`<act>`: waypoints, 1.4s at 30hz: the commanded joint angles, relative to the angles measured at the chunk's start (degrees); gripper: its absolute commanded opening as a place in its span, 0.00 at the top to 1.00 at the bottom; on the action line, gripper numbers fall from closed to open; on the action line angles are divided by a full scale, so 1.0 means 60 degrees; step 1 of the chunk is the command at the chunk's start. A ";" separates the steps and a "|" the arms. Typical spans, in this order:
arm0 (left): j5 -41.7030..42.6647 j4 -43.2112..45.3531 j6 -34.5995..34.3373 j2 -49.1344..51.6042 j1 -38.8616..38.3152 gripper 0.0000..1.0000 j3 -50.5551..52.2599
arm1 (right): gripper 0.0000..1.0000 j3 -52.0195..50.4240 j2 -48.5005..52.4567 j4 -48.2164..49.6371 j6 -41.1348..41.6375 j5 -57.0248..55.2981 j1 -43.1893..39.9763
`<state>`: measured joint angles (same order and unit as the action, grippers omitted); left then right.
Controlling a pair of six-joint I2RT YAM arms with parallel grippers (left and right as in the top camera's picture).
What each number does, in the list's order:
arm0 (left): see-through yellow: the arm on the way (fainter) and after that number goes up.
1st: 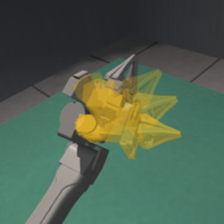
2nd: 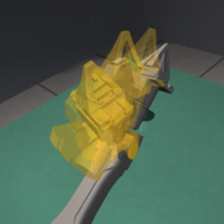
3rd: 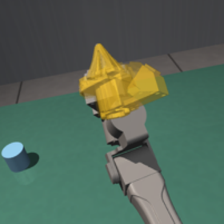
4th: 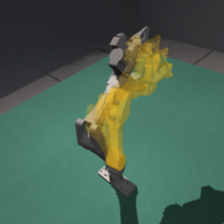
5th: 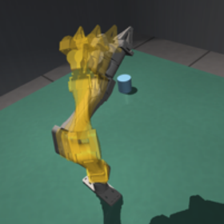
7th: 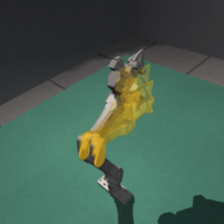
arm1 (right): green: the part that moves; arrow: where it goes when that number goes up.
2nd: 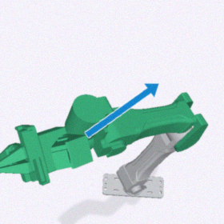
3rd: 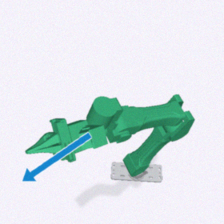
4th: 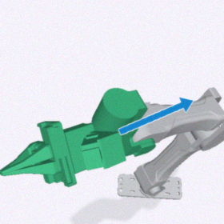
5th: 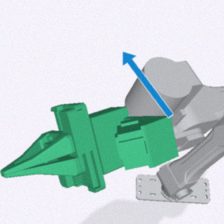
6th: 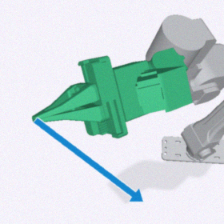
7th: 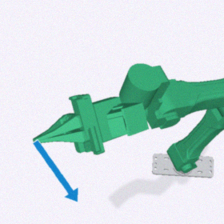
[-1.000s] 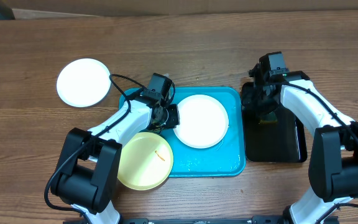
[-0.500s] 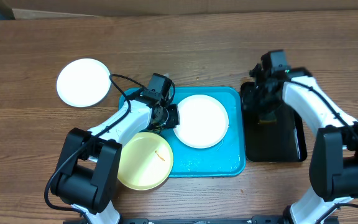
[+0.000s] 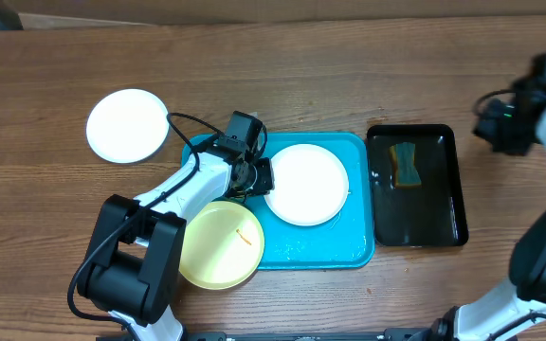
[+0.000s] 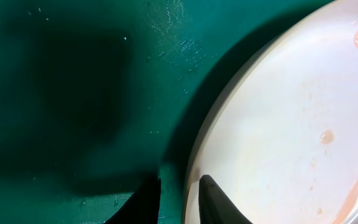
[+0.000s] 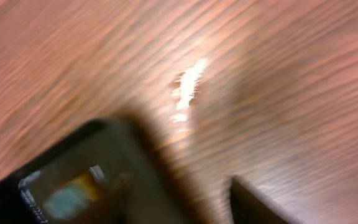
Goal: Clean dirty plates on tray and stack at the side
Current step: 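Release the sponge and raise the right gripper away to the right, then lift the wiped white plate off the blue tray with the left gripper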
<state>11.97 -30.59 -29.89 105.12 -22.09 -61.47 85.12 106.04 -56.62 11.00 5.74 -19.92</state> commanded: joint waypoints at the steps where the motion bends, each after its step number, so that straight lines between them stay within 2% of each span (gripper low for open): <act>1: -0.0062 0.0015 0.0051 0.0087 -0.0018 0.76 0.0058 | 0.00 0.0127 -0.0091 -0.0208 0.0175 -0.0091 -0.0732; 8: -0.0062 0.0025 0.0047 0.0087 -0.0018 0.77 0.0058 | 0.00 0.0127 -0.0091 -0.0011 0.0168 -0.0131 -0.1501; 16: -0.0204 -0.0007 0.0047 0.0087 -0.0047 0.96 0.0058 | 0.00 0.0127 -0.0091 -0.0015 0.0168 -0.0131 -0.1566; 23: -0.0597 0.0036 0.0044 0.0087 -0.0368 0.96 0.0058 | 0.00 0.0127 -0.0091 -0.0015 0.0168 -0.0131 -0.1566; 42: -0.0583 0.0040 0.0047 0.0087 -0.0393 0.96 0.0055 | 0.00 0.0127 -0.0091 -0.0015 0.0168 -0.0131 -0.1566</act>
<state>9.63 -30.22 -29.87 105.12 -24.03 -61.47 85.12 106.02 -57.04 11.79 5.10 -29.26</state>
